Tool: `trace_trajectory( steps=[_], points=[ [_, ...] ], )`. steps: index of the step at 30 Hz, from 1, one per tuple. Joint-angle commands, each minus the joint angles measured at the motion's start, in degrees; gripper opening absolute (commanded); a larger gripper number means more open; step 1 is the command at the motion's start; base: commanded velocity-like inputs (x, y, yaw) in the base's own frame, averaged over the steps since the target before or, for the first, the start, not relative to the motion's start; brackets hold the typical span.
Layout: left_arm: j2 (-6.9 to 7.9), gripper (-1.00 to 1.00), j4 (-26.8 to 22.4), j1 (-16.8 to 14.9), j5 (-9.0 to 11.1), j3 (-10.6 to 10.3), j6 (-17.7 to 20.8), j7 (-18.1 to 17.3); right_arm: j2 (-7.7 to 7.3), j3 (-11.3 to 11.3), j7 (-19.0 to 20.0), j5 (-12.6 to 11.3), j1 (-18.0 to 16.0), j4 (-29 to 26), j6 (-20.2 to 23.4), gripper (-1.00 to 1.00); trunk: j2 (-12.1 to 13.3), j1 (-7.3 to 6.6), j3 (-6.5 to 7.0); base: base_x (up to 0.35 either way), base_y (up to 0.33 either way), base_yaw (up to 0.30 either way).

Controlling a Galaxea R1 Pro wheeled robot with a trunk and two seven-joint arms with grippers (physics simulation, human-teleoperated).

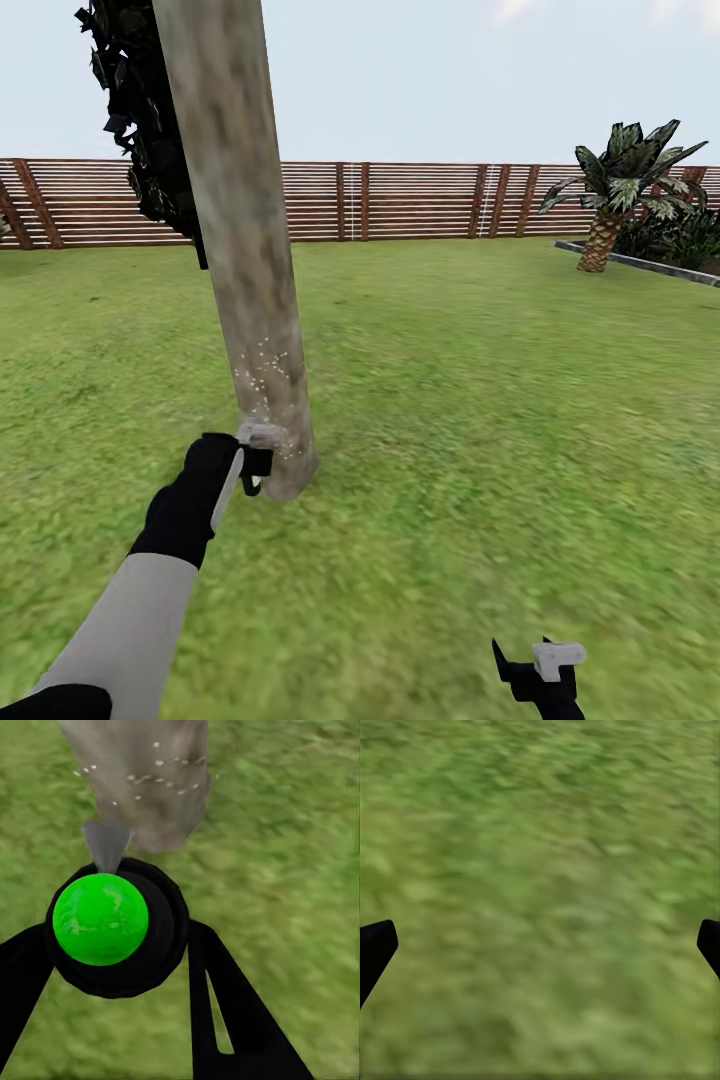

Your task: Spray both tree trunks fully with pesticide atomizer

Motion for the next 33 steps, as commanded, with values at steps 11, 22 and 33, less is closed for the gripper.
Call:
trace_trajectory(
  steps=[11,22,33],
  points=[
    [-2.77,-1.00,2.48,0.33,0.70,-4.09,-0.06,-0.12,0.00,0.00,0.00,0.00,0.00,0.00,0.00,1.00,0.00,0.00,0.00,0.000,0.000,0.000],
    [1.08,-1.00,3.55,2.15,0.39,-3.96,-0.26,-0.08,0.00,0.00,0.00,0.00,0.00,0.00,0.00,1.00,0.00,0.00,0.00,0.000,0.000,0.000],
    [4.61,-1.00,4.82,3.57,2.00,0.01,-2.33,-0.19,0.01,0.00,0.00,0.00,0.00,0.00,0.00,1.00,0.00,0.00,0.00,0.000,0.000,0.000]
  ],
)
